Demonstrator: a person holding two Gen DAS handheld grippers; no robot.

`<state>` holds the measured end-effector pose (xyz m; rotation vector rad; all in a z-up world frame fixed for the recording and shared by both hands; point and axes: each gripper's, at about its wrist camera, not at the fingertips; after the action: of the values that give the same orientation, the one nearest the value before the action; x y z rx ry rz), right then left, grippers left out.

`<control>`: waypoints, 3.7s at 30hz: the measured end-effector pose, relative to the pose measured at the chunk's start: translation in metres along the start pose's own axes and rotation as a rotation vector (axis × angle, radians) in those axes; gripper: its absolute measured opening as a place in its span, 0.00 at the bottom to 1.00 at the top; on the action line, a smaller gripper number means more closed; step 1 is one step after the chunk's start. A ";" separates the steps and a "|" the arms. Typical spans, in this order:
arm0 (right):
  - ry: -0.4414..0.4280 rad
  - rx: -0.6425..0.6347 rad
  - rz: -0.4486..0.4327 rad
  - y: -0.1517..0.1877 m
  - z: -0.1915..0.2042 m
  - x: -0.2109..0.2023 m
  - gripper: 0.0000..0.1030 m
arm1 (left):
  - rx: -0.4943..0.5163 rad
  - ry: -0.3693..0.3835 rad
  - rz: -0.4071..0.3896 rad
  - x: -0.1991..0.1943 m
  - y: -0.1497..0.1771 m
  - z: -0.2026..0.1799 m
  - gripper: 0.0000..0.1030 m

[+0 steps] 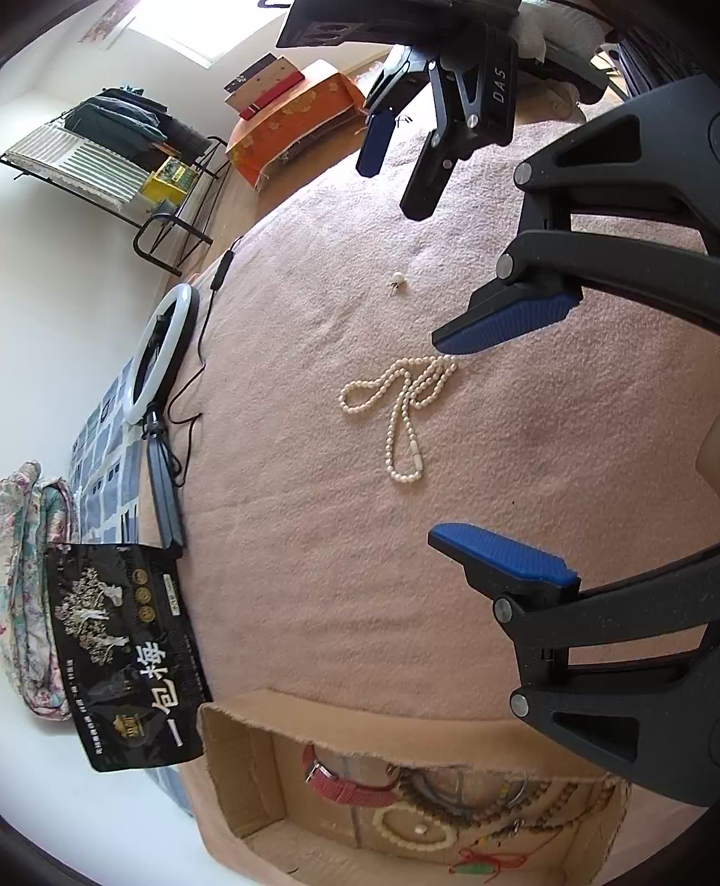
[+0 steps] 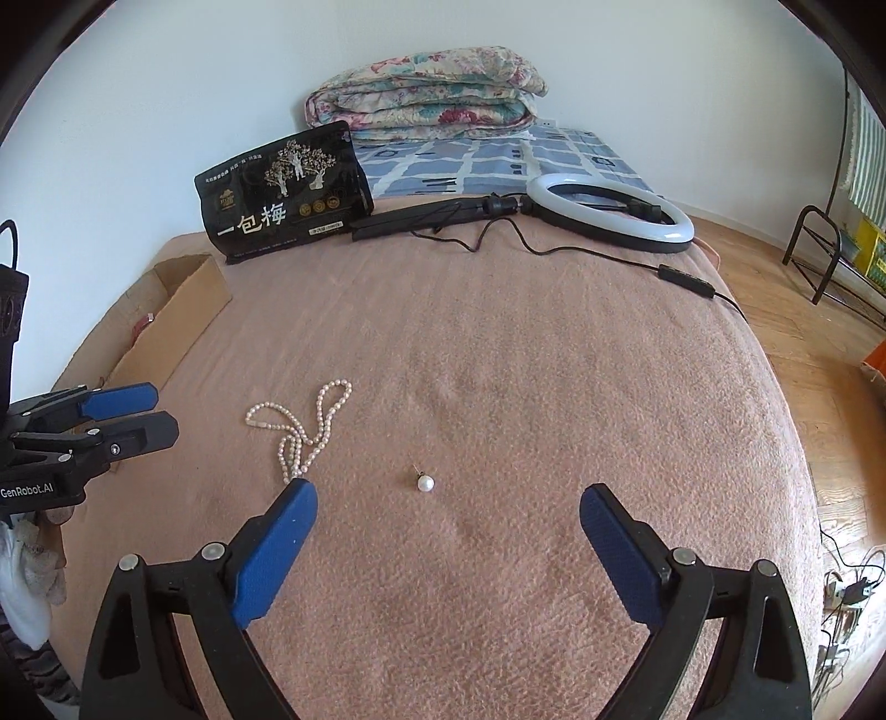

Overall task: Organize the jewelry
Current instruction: 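Close the left gripper on the pearl necklace while the right gripper grasps the pearl earring, then carry the pearl necklace and earring over the box with both grippers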

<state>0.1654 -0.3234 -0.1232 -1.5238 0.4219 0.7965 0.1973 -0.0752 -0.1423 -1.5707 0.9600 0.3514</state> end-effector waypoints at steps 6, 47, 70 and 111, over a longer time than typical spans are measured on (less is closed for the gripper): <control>-0.020 -0.034 0.035 0.011 0.003 0.017 0.78 | -0.022 0.044 0.033 0.022 0.007 -0.003 0.63; -0.036 -0.101 0.079 0.011 0.011 0.060 0.34 | 0.084 -0.050 0.046 0.106 -0.010 -0.037 0.09; -0.052 -0.076 0.061 0.007 0.004 0.046 0.06 | 0.046 -0.014 0.012 0.082 -0.011 -0.030 0.05; -0.151 -0.035 -0.173 -0.076 0.087 -0.036 0.06 | -0.057 -0.044 -0.254 -0.092 -0.077 0.047 0.05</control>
<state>0.1728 -0.2364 -0.0403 -1.4980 0.1631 0.7796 0.2113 -0.0006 -0.0385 -1.7071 0.7114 0.2355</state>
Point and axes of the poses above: each gripper's, at about its wrist camera, not at the fingertips, and x roughly the way its jaws point, z to its left, y to its underside, and after that the axes turned 9 degrees about -z, right-handed
